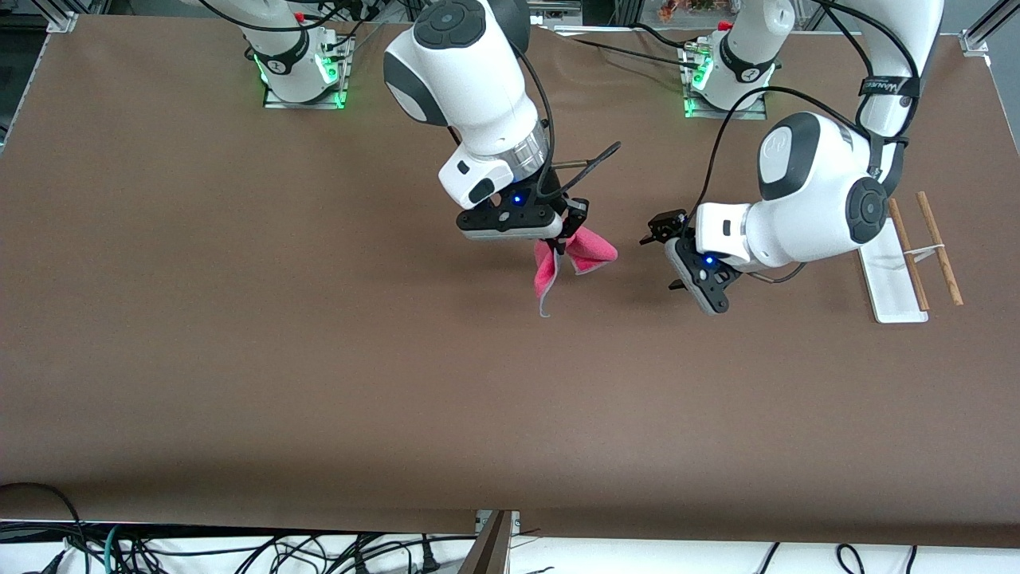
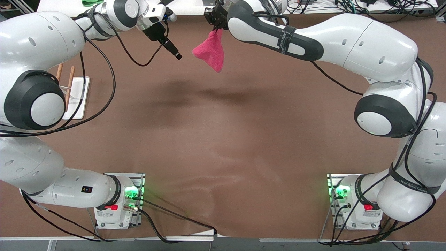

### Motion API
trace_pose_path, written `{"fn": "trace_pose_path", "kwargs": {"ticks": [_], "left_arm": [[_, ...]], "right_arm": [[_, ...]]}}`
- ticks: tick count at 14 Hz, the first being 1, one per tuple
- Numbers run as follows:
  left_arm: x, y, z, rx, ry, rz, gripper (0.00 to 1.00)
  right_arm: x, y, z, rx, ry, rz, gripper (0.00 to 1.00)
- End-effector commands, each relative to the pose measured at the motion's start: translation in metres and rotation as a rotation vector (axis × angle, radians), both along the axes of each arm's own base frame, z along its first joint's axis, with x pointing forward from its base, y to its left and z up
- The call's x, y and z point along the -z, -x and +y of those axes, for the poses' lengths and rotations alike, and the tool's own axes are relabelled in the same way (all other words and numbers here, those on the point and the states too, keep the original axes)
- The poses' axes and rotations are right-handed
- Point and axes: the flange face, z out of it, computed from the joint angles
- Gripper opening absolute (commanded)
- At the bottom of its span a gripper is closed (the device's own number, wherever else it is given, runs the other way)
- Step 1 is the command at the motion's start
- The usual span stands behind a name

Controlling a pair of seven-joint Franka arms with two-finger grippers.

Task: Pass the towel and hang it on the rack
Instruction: 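Carry the towel with the right gripper while the left gripper approaches it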

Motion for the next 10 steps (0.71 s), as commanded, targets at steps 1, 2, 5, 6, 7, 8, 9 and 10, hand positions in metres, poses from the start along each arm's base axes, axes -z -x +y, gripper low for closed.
{"fn": "trace_pose_path", "kwargs": {"ticks": [1,2,5,6,7,8,9,10], "left_arm": [[-0.009,0.016,-0.021,0.176,0.058,-0.083,1.00],[-0.013,0.019,-0.035,0.200,0.067,-0.092,1.00],[-0.023,0.024,-0.063,0.219,0.095,-0.144,1.00],[-0.026,0.028,-0.074,0.231,0.098,-0.152,1.00],[-0.024,0.028,-0.077,0.228,0.101,-0.152,1.00],[-0.024,0.027,-0.077,0.225,0.101,-0.158,1.00],[-0.022,0.026,-0.077,0.227,0.101,-0.159,1.00],[-0.021,0.025,-0.078,0.230,0.102,-0.163,1.00]], "right_arm": [[-0.004,0.001,0.001,0.005,-0.010,-0.009,0.00],[-0.004,0.001,0.001,0.003,-0.010,-0.010,0.00],[-0.004,-0.001,-0.001,0.003,-0.009,-0.013,0.00],[-0.004,-0.001,-0.001,0.003,-0.009,-0.013,0.00],[-0.004,-0.001,-0.001,0.003,-0.009,-0.013,0.00],[-0.004,-0.001,-0.001,0.003,-0.009,-0.013,0.00],[-0.004,-0.001,-0.001,0.003,-0.009,-0.013,0.00],[-0.004,-0.001,-0.001,0.003,-0.009,-0.013,0.00]]}}
